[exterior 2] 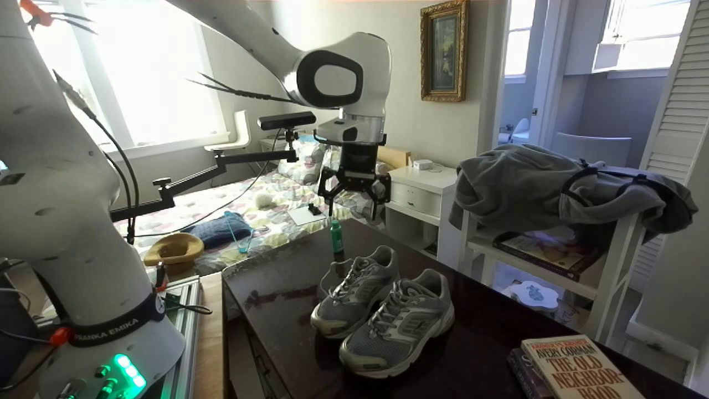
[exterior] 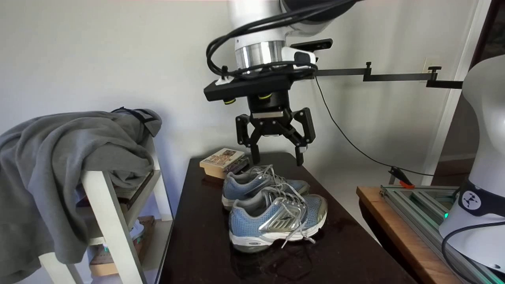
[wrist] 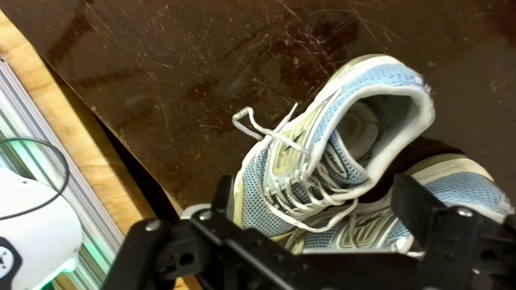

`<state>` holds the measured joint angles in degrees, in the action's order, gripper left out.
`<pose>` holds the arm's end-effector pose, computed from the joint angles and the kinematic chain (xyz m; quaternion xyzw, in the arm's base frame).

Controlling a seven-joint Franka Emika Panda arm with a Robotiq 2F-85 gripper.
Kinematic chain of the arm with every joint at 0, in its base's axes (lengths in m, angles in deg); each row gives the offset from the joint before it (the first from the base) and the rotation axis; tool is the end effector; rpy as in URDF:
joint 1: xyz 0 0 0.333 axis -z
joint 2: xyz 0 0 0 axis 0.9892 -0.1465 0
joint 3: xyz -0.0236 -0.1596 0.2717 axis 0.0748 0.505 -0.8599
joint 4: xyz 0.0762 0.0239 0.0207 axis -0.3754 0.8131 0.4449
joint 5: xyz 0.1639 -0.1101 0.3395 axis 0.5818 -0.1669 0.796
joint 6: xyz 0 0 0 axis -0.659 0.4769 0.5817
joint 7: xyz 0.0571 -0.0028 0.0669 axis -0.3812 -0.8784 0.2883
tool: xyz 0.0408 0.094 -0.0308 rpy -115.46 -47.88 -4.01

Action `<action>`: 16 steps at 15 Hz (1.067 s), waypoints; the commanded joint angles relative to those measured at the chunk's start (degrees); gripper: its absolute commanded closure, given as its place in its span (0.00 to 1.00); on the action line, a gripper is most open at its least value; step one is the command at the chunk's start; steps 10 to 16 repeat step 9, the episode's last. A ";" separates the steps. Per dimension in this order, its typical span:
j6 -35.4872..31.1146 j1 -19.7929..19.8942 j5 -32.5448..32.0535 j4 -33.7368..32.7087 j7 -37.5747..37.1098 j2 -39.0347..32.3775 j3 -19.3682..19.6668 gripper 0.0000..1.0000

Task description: Turn the left shoe to the right

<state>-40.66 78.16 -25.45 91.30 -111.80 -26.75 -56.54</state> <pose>0.4749 -0.0047 0.3455 0.5358 -0.8405 -0.0527 0.0602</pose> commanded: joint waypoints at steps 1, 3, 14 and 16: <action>1.67 1.93 4.09 0.96 -9.05 2.43 -2.35 0.00; -0.09 2.31 4.29 1.25 -15.08 2.64 -3.15 0.00; 0.97 2.58 3.10 -0.05 -13.90 1.12 -3.35 0.00; 0.97 2.58 3.10 -0.05 -13.90 1.12 -3.35 0.00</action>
